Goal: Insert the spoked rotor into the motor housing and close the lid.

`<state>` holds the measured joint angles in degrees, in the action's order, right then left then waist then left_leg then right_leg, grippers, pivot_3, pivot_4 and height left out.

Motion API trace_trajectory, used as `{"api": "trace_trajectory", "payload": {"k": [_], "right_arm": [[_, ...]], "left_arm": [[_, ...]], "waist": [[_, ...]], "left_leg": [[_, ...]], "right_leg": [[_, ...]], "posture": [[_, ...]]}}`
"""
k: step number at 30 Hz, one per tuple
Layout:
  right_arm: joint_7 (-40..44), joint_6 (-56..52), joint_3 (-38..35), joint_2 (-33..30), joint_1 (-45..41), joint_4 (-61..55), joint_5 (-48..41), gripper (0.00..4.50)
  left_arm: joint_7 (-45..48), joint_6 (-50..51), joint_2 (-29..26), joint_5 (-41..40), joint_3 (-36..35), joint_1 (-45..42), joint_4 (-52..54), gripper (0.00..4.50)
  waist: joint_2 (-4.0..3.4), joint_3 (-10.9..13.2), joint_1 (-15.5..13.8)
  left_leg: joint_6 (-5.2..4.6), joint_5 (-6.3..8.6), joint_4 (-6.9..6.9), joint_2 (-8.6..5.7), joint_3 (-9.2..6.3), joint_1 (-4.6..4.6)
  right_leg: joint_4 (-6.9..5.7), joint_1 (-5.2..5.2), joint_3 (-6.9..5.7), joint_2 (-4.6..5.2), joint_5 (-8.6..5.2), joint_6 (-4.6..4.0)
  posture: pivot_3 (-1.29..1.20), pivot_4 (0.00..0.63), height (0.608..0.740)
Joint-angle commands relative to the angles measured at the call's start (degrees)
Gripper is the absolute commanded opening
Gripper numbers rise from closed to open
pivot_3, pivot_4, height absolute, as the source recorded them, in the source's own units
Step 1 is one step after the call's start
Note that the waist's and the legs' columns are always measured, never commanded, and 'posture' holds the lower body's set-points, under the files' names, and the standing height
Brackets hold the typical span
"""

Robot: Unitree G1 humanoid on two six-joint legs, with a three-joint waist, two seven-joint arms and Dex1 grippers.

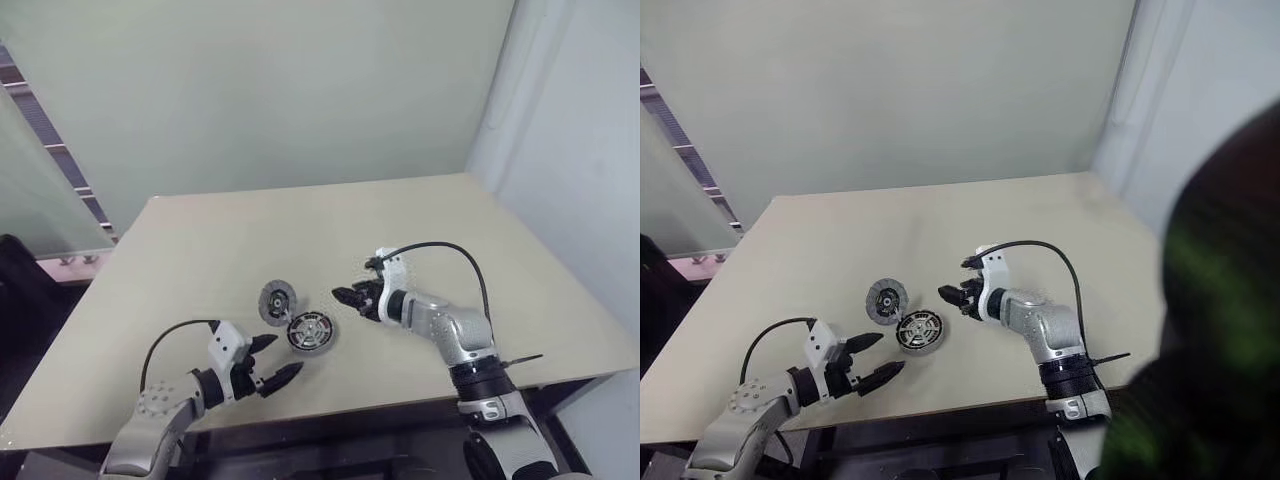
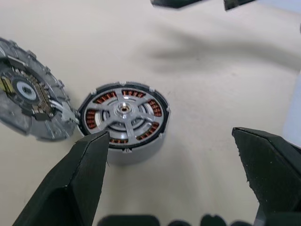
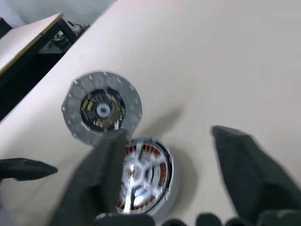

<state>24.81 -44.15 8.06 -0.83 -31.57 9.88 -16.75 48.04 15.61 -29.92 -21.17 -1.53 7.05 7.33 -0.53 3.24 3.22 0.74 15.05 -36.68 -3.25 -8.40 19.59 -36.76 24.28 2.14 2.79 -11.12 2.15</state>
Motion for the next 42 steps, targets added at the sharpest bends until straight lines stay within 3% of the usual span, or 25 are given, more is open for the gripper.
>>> {"api": "trace_trajectory", "payload": {"k": [1, 6, 11, 18, 22, 27, 36, 42], "right_arm": [[-0.7, 12.6, 6.4, 3.6, 1.0, 5.0, 5.8, 1.72], [-1.4, 20.0, 7.8, 7.3, 0.6, 17.2, 9.1, 0.01], [-0.4, 23.1, 9.4, 7.2, 0.5, 25.3, 12.4, 0.01], [3.8, 20.4, 8.6, 4.7, -0.6, 17.9, 11.6, 0.01], [8.8, 17.0, 12.0, 0.8, -1.9, 12.0, 13.3, 0.01], [16.3, 17.1, 20.1, -6.4, -4.9, 5.4, 19.1, 1.24], [28.6, 17.3, 30.0, -13.0, -9.2, 1.3, 24.6, 4.46], [30.6, 21.1, 34.4, -13.5, -10.8, 3.5, 29.3, 4.49]], "left_arm": [[0.0, -0.8, -0.5, -0.3, -1.4, -0.9, 0.4, 4.5], [-0.2, -0.6, -0.9, -0.6, -2.0, -0.3, 1.3, 4.5], [-0.3, -0.5, -1.1, -0.7, -2.8, 0.7, 2.3, 4.5], [-0.6, -0.9, -0.6, -0.6, -3.1, 0.9, 1.6, 4.5], [-0.7, -1.0, -0.3, -0.7, -3.0, 0.6, 0.8, 4.5], [-0.1, -0.9, -0.6, -0.9, -3.2, 1.8, 0.7, 4.5], [0.2, 0.7, -1.3, -0.5, -2.8, 3.5, 1.6, 4.5], [-0.1, 0.9, -1.2, -0.4, -2.6, 3.6, 2.0, 4.5]], "waist": [[0.0, 0.0, 0.1], [0.01, 0.0, -0.2], [0.01, 0.0, -0.3], [0.01, 0.0, -0.3], [0.01, 0.0, -0.3], [0.02, 0.0, -0.3], [0.03, 0.0, -0.3], [0.03, 0.0, -0.3]], "left_leg": [[0.0, 0.0, 0.02, 0.0, 0.01, -0.01], [0.0, 0.0, 0.04, -0.05, -0.02, 0.0], [0.01, 0.0, -0.01, -0.11, -0.03, -0.01], [0.01, -0.01, -0.03, -0.05, -0.06, -0.07], [0.01, 0.0, -0.03, -0.07, -0.05, -0.04], [0.01, 0.0, -0.01, -0.06, -0.05, -0.04], [0.01, 0.0, -0.03, -0.05, -0.06, -0.03], [0.01, 0.0, -0.11, -0.06, -0.04, -0.01]], "right_leg": [[0.0, 0.0, 0.0, 0.0, 0.0, 0.0], [0.01, 0.01, 0.04, 0.01, 0.01, -0.01], [0.02, -0.04, 0.12, 0.02, 0.01, -0.01], [-0.02, -0.07, 0.07, -0.03, 0.01, -0.02], [-0.01, -0.06, 0.08, -0.01, 0.01, -0.02], [-0.01, -0.04, 0.06, -0.01, 0.01, -0.02], [-0.01, -0.04, 0.02, 0.0, 0.01, -0.02], [0.0, -0.06, 0.02, 0.02, 0.01, -0.01]], "posture": [[0.0, 0.0, 0.74], [0.0, 0.0, 0.74], [0.0, 0.0, 0.74], [0.0, 0.0, 0.74], [0.0, 0.0, 0.74], [0.0, 0.0, 0.74], [0.0, 0.0, 0.74], [0.0, 0.0, 0.74]]}}
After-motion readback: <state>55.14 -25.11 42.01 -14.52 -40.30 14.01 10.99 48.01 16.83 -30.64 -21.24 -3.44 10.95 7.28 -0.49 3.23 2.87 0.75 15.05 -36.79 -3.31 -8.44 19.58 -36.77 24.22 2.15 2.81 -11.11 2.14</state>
